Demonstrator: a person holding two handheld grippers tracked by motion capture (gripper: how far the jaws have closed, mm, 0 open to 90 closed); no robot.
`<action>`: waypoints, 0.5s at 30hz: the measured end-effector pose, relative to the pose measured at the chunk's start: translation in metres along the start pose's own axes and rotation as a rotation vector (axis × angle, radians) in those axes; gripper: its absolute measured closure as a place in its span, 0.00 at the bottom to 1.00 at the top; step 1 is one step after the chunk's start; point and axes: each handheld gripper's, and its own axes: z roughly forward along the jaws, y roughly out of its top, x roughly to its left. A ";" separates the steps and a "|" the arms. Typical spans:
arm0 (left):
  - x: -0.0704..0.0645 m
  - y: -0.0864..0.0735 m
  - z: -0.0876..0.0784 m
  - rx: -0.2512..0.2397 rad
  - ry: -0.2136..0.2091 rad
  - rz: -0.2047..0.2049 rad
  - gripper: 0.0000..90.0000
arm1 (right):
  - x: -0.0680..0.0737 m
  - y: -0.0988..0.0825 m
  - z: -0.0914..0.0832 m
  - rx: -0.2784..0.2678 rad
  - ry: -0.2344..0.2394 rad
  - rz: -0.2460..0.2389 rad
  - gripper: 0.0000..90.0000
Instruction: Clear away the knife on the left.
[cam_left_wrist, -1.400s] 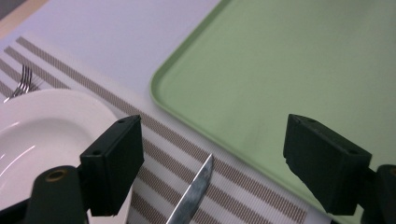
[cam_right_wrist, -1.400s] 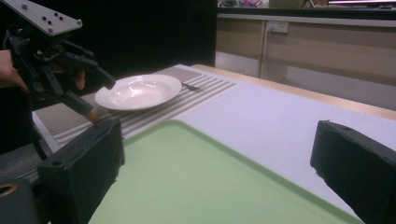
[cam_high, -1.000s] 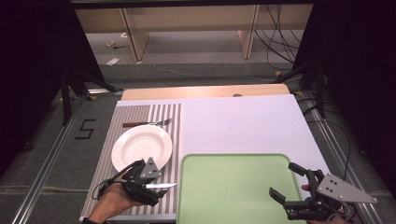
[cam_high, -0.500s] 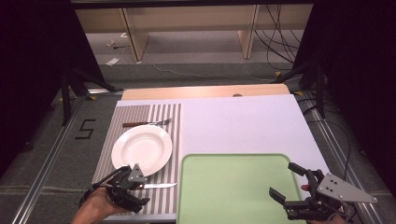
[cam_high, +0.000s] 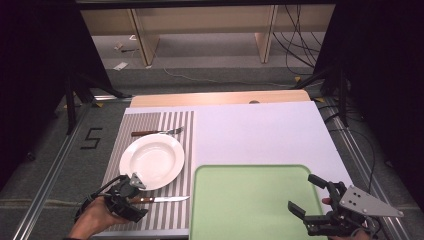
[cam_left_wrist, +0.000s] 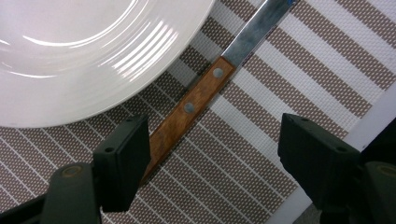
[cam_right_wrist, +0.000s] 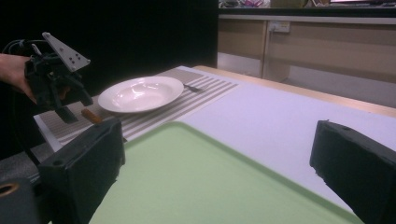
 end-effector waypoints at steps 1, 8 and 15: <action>0.001 0.000 0.001 0.008 0.004 -0.002 0.28 | 0.000 0.000 0.000 0.000 0.000 0.000 0.05; 0.012 0.002 0.009 0.037 -0.008 -0.035 0.29 | 0.000 0.000 0.000 0.004 0.003 0.000 0.05; 0.018 0.009 0.015 0.063 -0.026 -0.028 0.31 | 0.000 0.000 0.000 0.006 0.005 0.002 0.05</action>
